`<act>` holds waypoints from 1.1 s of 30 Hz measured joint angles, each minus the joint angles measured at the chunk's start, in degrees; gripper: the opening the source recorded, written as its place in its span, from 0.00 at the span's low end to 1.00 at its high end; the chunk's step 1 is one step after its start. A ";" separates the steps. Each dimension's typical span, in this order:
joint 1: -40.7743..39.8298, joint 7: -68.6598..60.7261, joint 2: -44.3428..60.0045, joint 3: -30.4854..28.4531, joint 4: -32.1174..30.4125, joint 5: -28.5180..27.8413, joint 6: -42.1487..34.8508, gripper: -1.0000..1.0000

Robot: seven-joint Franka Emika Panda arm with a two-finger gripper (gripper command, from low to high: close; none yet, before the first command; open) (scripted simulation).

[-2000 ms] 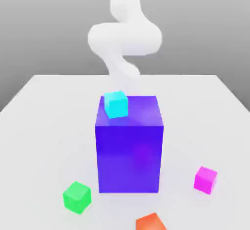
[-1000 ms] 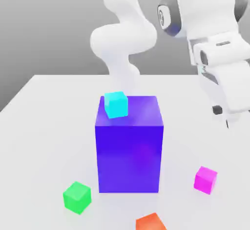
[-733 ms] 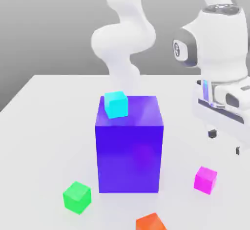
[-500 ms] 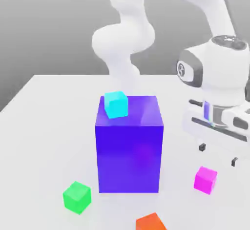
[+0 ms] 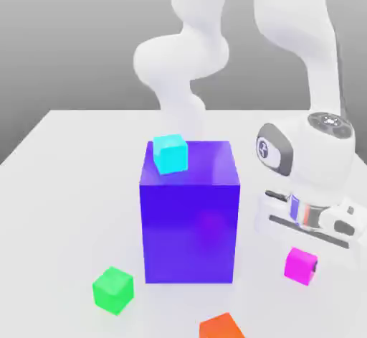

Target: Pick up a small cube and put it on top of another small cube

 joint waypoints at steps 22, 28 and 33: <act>-3.30 -16.22 -33.39 -9.56 0.08 -9.23 -28.63 0.00; -6.71 -24.62 -39.75 -13.90 0.47 -12.88 -34.00 0.00; -9.76 -31.53 -42.67 -18.18 0.43 -16.02 -36.18 0.00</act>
